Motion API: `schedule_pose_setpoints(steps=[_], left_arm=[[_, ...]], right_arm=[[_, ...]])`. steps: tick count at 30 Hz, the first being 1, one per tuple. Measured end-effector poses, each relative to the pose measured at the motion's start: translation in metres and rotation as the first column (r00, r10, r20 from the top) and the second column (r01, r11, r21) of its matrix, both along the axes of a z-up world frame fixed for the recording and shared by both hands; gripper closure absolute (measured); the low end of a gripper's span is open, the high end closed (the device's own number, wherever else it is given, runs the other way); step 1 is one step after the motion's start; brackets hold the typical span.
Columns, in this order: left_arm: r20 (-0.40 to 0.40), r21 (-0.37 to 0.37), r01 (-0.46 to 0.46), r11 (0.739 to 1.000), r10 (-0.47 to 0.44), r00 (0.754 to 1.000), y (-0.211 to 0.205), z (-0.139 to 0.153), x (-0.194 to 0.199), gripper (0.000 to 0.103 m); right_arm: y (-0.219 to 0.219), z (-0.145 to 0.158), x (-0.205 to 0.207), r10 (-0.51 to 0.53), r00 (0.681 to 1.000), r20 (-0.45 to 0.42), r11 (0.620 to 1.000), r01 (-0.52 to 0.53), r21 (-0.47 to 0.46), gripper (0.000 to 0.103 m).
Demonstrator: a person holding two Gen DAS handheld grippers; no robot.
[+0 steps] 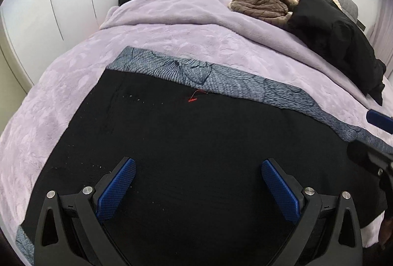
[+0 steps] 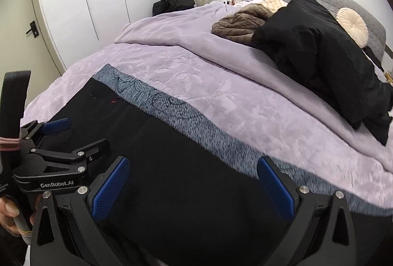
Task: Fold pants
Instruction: 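Grasp the patterned panel edge with both grippers and lift it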
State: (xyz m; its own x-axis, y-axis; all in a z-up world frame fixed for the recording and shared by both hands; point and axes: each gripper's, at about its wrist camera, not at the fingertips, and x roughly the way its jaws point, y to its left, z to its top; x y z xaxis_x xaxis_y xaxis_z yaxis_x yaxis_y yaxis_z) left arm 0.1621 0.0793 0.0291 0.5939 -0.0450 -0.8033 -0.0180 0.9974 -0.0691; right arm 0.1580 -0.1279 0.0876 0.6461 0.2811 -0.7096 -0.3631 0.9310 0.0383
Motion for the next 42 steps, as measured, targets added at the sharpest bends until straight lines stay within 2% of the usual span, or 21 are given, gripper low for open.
schedule_pose_setpoints(steps=[3, 7, 10, 13, 14, 15, 18, 22, 24, 27, 28, 31, 34, 36, 37, 38, 39, 42], left_arm=[[-0.003, -0.051, -0.020, 0.998, 0.020, 1.000, 0.010, -0.015, 0.003, 0.000], [0.064, -0.046, -0.022, 0.999, 0.024, 0.998, 0.007, -0.022, -0.007, 0.000], [0.093, -0.023, -0.025, 0.999, 0.027, 0.995, 0.002, -0.030, -0.014, 0.000], [0.087, -0.087, -0.018, 0.996, 0.026, 0.996, 0.013, -0.032, -0.010, 0.000], [0.085, -0.102, -0.016, 0.995, 0.025, 0.996, 0.015, -0.033, -0.010, 0.000], [0.085, -0.107, -0.015, 0.994, 0.024, 0.996, 0.016, -0.032, -0.010, 0.000], [0.086, -0.133, -0.011, 0.991, 0.023, 0.996, 0.020, -0.027, -0.011, 0.000], [0.083, -0.236, -0.028, 0.971, 0.049, 0.995, 0.040, 0.006, -0.012, 0.000], [0.075, -0.284, -0.057, 0.957, 0.081, 0.994, 0.048, 0.026, -0.007, 0.000], [0.018, -0.371, -0.050, 0.927, 0.061, 0.998, 0.048, 0.043, 0.013, 0.000], [-0.001, -0.362, -0.073, 0.929, 0.078, 0.997, 0.045, 0.048, 0.021, 0.000], [-0.070, -0.259, -0.177, 0.950, 0.165, 0.984, 0.036, 0.047, 0.037, 0.000], [-0.184, -0.263, -0.262, 0.929, 0.218, 0.958, 0.033, 0.030, 0.051, 0.000], [-0.237, -0.276, -0.274, 0.921, 0.211, 0.948, 0.028, 0.016, 0.061, 0.002], [-0.257, -0.252, -0.295, 0.921, 0.230, 0.939, 0.028, 0.011, 0.064, 0.027], [-0.285, -0.183, -0.333, 0.925, 0.275, 0.918, 0.029, 0.006, 0.062, 0.056], [-0.295, -0.161, -0.341, 0.926, 0.284, 0.912, 0.028, 0.004, 0.061, 0.065], [-0.242, -0.254, -0.319, 0.913, 0.259, 0.935, 0.040, 0.014, 0.033, 0.075]], right_arm=[[0.017, -0.015, 0.036, 0.110, 0.993, -0.049, 0.993, -0.111, -0.038, 0.000], [0.035, -0.037, 0.075, 0.242, 0.963, -0.117, 0.965, -0.251, -0.073, 0.000], [0.036, -0.055, 0.094, 0.337, 0.922, -0.190, 0.940, -0.340, 0.013, 0.000], [0.034, -0.062, 0.099, 0.404, 0.895, -0.192, 0.915, -0.392, 0.097, 0.004], [0.035, -0.059, 0.095, 0.451, 0.874, -0.180, 0.892, -0.436, 0.120, 0.024], [0.036, -0.055, 0.089, 0.488, 0.856, -0.171, 0.872, -0.467, 0.147, 0.056], [0.041, -0.042, 0.062, 0.475, 0.874, -0.099, 0.880, -0.470, 0.070, 0.083], [0.051, -0.025, 0.025, 0.447, 0.894, 0.009, 0.894, -0.446, -0.047, 0.087], [0.061, -0.020, 0.005, 0.454, 0.889, 0.058, 0.886, -0.443, -0.133, 0.090], [0.073, -0.019, -0.022, 0.471, 0.875, 0.110, 0.870, -0.440, -0.225, 0.092], [0.077, -0.021, -0.030, 0.474, 0.872, 0.124, 0.865, -0.434, -0.250, 0.092], [0.083, -0.024, -0.047, 0.459, 0.874, 0.160, 0.863, -0.396, -0.314, 0.092], [0.092, -0.030, -0.056, 0.448, 0.873, 0.192, 0.859, -0.361, -0.365, 0.093], [0.096, -0.035, -0.062, 0.447, 0.872, 0.198, 0.849, -0.344, -0.402, 0.093], [0.098, -0.037, -0.063, 0.443, 0.874, 0.198, 0.845, -0.334, -0.417, 0.093], [0.099, -0.037, -0.066, 0.438, 0.876, 0.201, 0.844, -0.324, -0.427, 0.093], [0.100, -0.037, -0.068, 0.433, 0.878, 0.204, 0.844, -0.317, -0.432, 0.093], [0.098, -0.030, -0.079, 0.427, 0.877, 0.219, 0.854, -0.311, -0.416, 0.093]])
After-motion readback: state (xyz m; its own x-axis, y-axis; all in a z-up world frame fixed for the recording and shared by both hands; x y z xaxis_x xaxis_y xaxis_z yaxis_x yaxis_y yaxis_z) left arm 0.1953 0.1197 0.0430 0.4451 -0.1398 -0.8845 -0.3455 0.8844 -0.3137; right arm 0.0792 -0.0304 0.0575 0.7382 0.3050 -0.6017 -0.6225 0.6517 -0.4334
